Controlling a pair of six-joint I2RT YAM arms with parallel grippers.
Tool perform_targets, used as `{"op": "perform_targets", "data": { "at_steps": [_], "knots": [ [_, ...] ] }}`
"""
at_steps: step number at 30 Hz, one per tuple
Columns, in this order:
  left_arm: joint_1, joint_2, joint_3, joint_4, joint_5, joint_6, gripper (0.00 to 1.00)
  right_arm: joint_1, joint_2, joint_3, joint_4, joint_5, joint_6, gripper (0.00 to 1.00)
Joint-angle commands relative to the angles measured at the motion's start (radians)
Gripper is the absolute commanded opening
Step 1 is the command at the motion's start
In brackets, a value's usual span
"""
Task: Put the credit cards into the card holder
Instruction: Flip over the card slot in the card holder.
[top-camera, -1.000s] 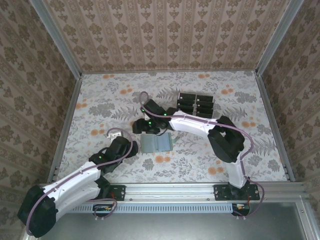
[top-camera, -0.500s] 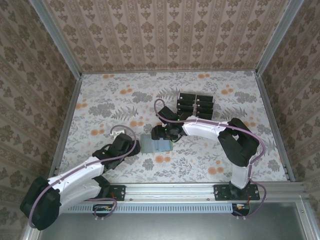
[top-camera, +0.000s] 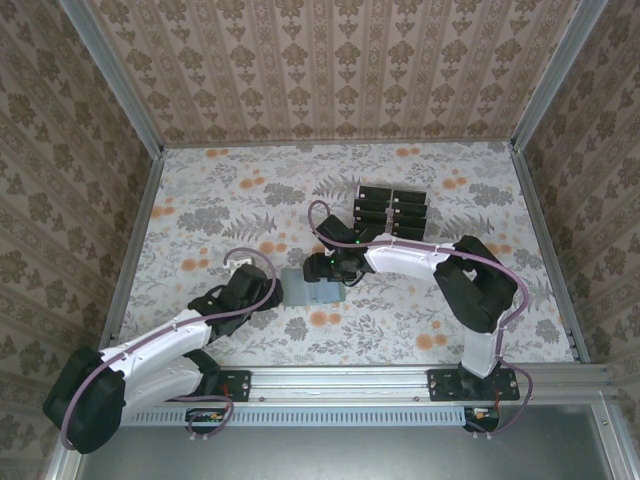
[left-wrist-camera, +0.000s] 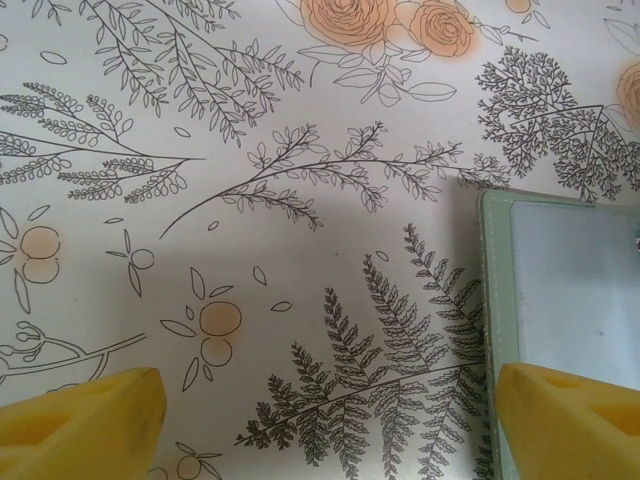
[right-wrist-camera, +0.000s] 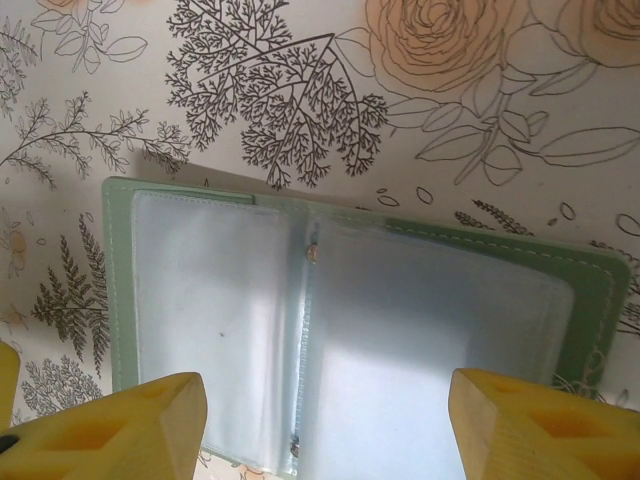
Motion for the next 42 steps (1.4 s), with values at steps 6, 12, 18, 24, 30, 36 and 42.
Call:
{"op": "perform_targets", "data": {
  "at_steps": [6, 12, 18, 24, 30, 36, 42],
  "knots": [
    [-0.001, 0.010, 0.014, 0.026, 0.008, 0.006, 0.87, 0.026, 0.067, 0.022, 0.070, -0.101, 0.056, 0.67],
    [-0.001, -0.002, -0.001, 0.033, 0.009, 0.002, 0.87, 0.044, 0.086, 0.064, 0.097, -0.140, 0.091, 0.67],
    [0.000, -0.018, -0.017, 0.038, 0.010, -0.002, 0.87, 0.067, 0.127, 0.134, 0.093, -0.157, 0.107, 0.67],
    [-0.002, -0.035, -0.028, 0.044, 0.021, 0.002, 0.87, 0.082, 0.152, 0.171, 0.087, -0.154, 0.114, 0.67],
    [-0.010, -0.080, -0.056, 0.075, 0.032, 0.010, 0.87, 0.083, 0.157, 0.167, 0.090, -0.150, 0.121, 0.66],
    [-0.011, -0.130, -0.075, 0.033, 0.012, -0.002, 0.87, 0.083, 0.157, 0.178, 0.094, -0.148, 0.124, 0.67],
    [-0.011, -0.166, -0.085, 0.005, -0.010, -0.022, 0.87, 0.083, 0.201, 0.232, 0.104, -0.162, 0.133, 0.66]
  ]
}}
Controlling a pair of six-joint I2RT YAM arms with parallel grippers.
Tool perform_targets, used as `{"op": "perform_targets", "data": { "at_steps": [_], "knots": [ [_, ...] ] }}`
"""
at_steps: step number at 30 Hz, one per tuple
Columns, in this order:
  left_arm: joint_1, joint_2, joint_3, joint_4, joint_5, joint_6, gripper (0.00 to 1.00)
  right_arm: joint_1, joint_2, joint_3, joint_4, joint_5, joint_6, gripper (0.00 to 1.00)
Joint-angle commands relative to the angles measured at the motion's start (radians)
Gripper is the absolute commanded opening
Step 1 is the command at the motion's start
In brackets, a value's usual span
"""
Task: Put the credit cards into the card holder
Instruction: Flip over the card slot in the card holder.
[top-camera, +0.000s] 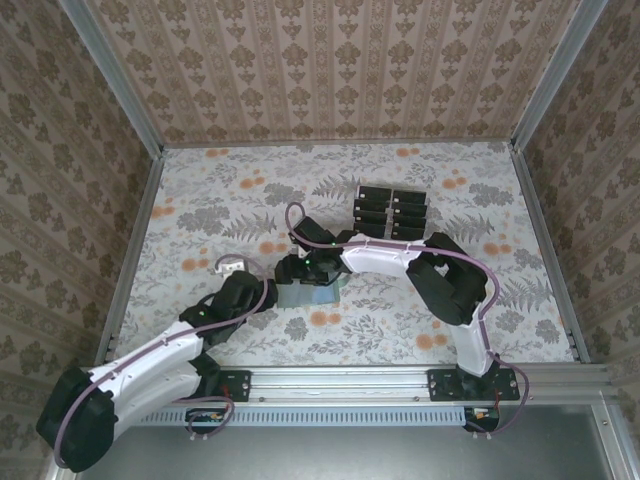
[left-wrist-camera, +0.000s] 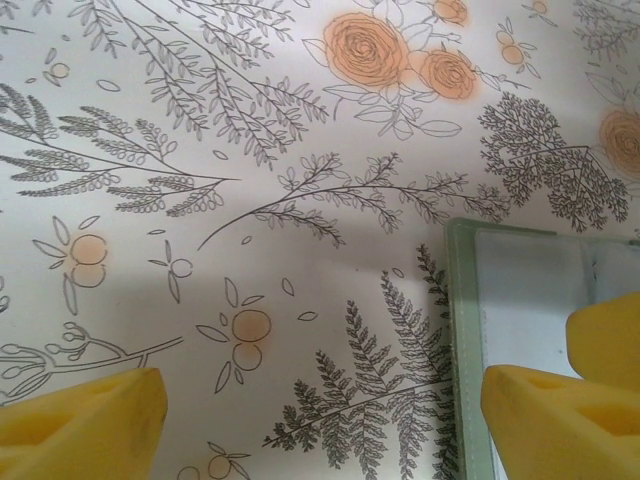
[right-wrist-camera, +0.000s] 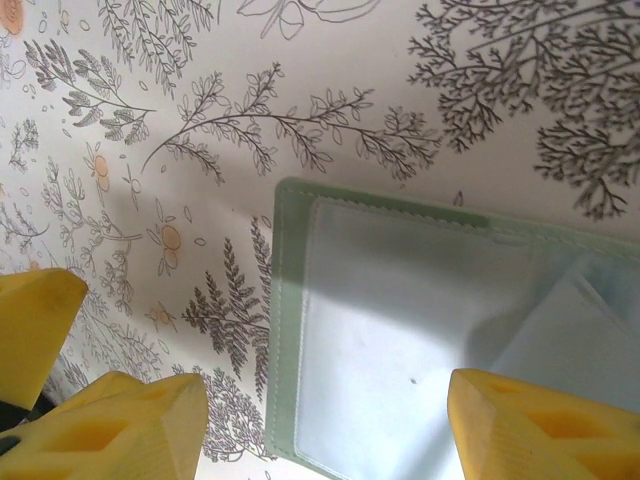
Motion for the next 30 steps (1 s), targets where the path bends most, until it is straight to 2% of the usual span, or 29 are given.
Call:
{"op": "perform_targets", "data": {
  "at_steps": [1, 13, 18, 25, 30],
  "knots": [
    [-0.018, -0.039, -0.016, -0.016, 0.021, -0.014, 0.87, 0.011, 0.046, 0.063, 0.044, -0.018, 0.032, 0.66],
    [-0.020, -0.144, -0.065, -0.083, -0.001, -0.041, 0.86, 0.020, 0.145, 0.249, 0.157, -0.095, 0.042, 0.66],
    [-0.020, -0.157, -0.070, -0.095, -0.006, -0.045, 0.86, 0.018, 0.155, 0.335, 0.149, -0.120, 0.025, 0.67],
    [-0.019, -0.180, -0.060, -0.123, -0.009, -0.048, 0.86, -0.016, 0.084, 0.349, 0.087, -0.112, -0.029, 0.67],
    [-0.020, -0.158, -0.026, -0.131, 0.011, -0.040, 0.87, -0.098, -0.017, 0.278, -0.020, -0.073, -0.131, 0.67]
  ]
}}
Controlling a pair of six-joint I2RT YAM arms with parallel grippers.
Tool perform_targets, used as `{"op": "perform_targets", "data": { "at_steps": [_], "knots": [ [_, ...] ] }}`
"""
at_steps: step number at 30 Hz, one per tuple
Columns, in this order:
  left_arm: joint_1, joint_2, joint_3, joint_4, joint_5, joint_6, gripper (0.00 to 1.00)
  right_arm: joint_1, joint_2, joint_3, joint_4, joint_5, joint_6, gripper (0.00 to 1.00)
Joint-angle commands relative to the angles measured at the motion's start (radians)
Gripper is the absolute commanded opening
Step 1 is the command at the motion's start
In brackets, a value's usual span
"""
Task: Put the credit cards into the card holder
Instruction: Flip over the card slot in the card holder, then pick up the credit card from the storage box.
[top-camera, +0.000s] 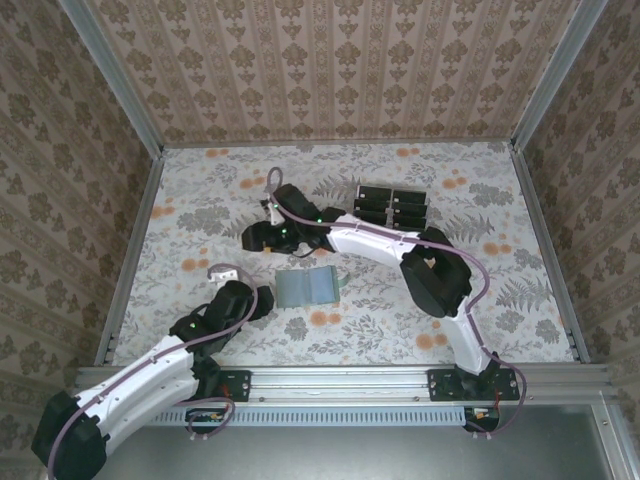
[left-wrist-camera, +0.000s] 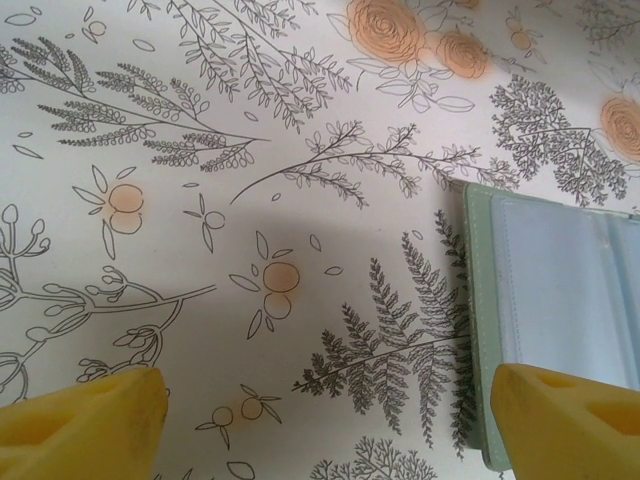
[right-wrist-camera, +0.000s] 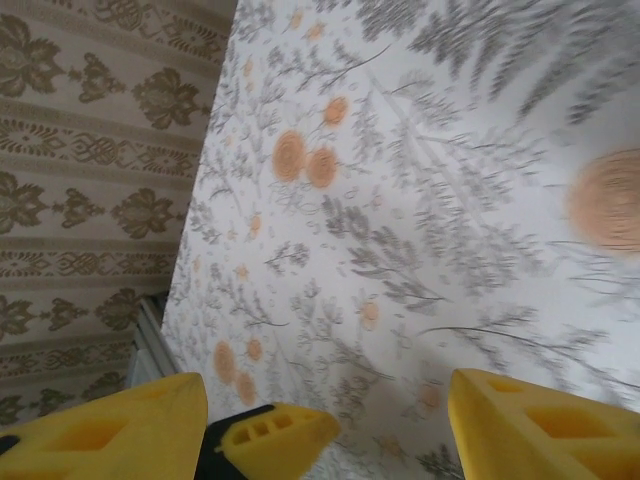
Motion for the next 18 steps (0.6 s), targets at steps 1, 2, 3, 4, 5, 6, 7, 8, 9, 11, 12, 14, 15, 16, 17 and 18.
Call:
{"op": "perform_targets", "data": {
  "at_steps": [1, 2, 3, 4, 5, 6, 7, 8, 9, 11, 12, 14, 15, 16, 17, 18],
  "knots": [
    [-0.005, 0.022, 0.037, -0.028, 0.015, -0.006, 0.87, -0.074, -0.117, -0.046, -0.113, 0.031, -0.104, 0.67],
    [-0.004, 0.038, 0.048, -0.023, 0.019, -0.005, 0.87, -0.098, -0.138, -0.063, -0.139, 0.042, -0.134, 0.67],
    [-0.002, 0.057, 0.061, -0.021, 0.025, 0.000, 0.87, -0.122, -0.158, -0.078, -0.179, 0.062, -0.171, 0.67],
    [-0.001, 0.076, 0.074, -0.017, 0.029, 0.004, 0.88, -0.143, -0.176, -0.091, -0.211, 0.081, -0.205, 0.67],
    [0.001, 0.101, 0.088, -0.012, 0.035, 0.011, 0.88, -0.167, -0.196, -0.106, -0.247, 0.110, -0.246, 0.67],
    [0.005, 0.127, 0.105, -0.006, 0.042, 0.018, 0.88, -0.191, -0.217, -0.119, -0.285, 0.144, -0.290, 0.66],
    [0.006, 0.150, 0.118, -0.001, 0.046, 0.023, 0.88, -0.213, -0.236, -0.128, -0.322, 0.183, -0.336, 0.66],
    [0.009, 0.179, 0.135, 0.005, 0.052, 0.030, 0.88, -0.231, -0.251, -0.137, -0.356, 0.219, -0.375, 0.66],
    [0.013, 0.205, 0.151, 0.014, 0.058, 0.038, 0.89, -0.252, -0.269, -0.147, -0.389, 0.260, -0.421, 0.66],
    [0.019, 0.250, 0.180, 0.027, 0.063, 0.051, 0.89, -0.289, -0.294, -0.167, -0.426, 0.320, -0.498, 0.66],
    [0.023, 0.268, 0.194, 0.032, 0.065, 0.059, 0.89, -0.306, -0.304, -0.178, -0.437, 0.346, -0.540, 0.66],
    [0.031, 0.298, 0.221, 0.034, 0.066, 0.074, 0.89, -0.332, -0.315, -0.196, -0.451, 0.381, -0.619, 0.65],
    [0.036, 0.311, 0.235, 0.034, 0.069, 0.081, 0.90, -0.340, -0.319, -0.203, -0.453, 0.402, -0.659, 0.64],
    [0.040, 0.320, 0.245, 0.034, 0.072, 0.090, 0.90, -0.341, -0.321, -0.212, -0.452, 0.426, -0.693, 0.64],
    [0.048, 0.331, 0.257, 0.032, 0.077, 0.099, 0.90, -0.341, -0.319, -0.218, -0.451, 0.446, -0.729, 0.63],
    [0.058, 0.338, 0.266, 0.031, 0.084, 0.106, 0.90, -0.341, -0.315, -0.223, -0.450, 0.453, -0.756, 0.62]
  ]
}}
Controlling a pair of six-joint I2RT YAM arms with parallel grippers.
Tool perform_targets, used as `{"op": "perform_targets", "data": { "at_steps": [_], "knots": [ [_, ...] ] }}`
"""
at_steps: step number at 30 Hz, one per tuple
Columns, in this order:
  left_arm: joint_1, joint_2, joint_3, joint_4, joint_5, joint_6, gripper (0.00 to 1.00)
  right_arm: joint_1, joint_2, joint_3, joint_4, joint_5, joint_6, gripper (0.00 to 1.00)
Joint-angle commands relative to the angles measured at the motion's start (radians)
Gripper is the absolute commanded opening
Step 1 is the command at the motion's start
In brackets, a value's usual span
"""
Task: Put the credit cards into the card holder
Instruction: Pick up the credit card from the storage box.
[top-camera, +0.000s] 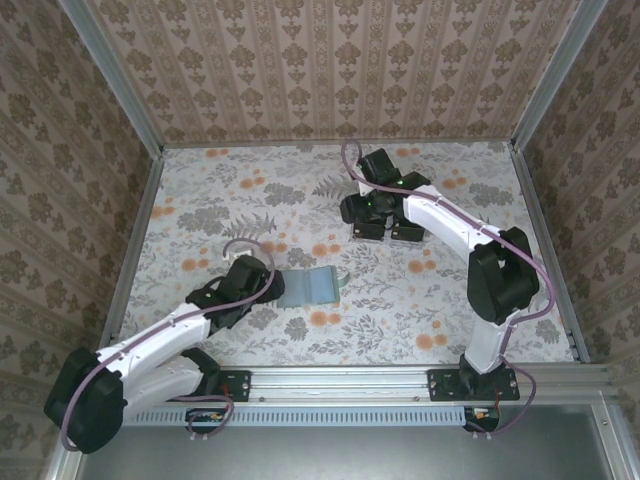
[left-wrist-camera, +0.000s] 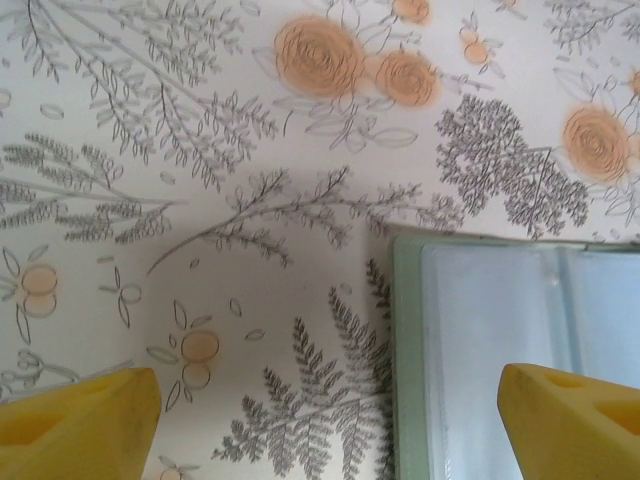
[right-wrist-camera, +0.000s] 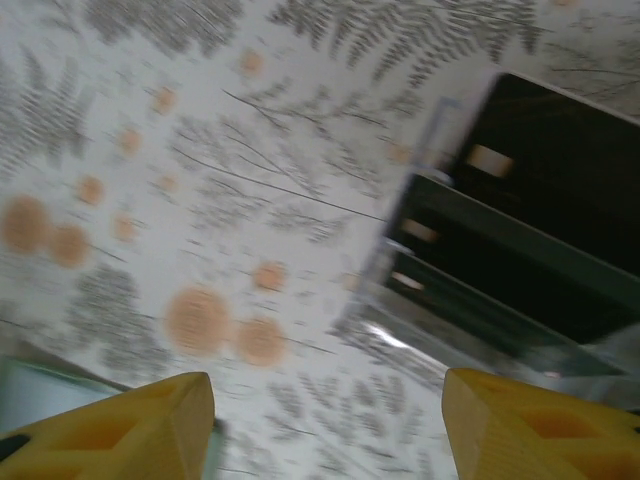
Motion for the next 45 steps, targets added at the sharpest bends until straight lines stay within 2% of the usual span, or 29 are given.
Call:
{"op": "perform_targets", "data": {
  "at_steps": [1, 4, 7, 17, 32, 39, 45],
  "knots": [
    [0.028, 0.023, 0.054, 0.003, 0.026, 0.056, 0.90, 0.006, -0.019, -0.027, -0.060, 0.102, -0.187, 0.61],
    [0.053, 0.032, 0.071, -0.002, 0.038, 0.073, 0.91, 0.010, -0.001, -0.033, -0.056, 0.116, -0.235, 0.57],
    [0.078, 0.033, 0.076, 0.002, 0.048, 0.078, 1.00, 0.022, 0.023, -0.034, -0.055, 0.164, -0.275, 0.53],
    [0.116, 0.071, 0.097, 0.018, 0.076, 0.081, 1.00, 0.061, 0.115, -0.010, -0.065, 0.281, -0.362, 0.45],
    [0.117, 0.104, 0.097, 0.045, 0.094, 0.071, 1.00, 0.066, 0.201, 0.023, -0.041, 0.386, -0.406, 0.45],
    [0.119, 0.112, 0.096, 0.055, 0.099, 0.068, 1.00, 0.067, 0.218, 0.023, -0.045, 0.391, -0.418, 0.44],
    [0.118, 0.119, 0.096, 0.064, 0.101, 0.066, 1.00, 0.069, 0.195, -0.004, -0.049, 0.363, -0.414, 0.37]
  ]
}}
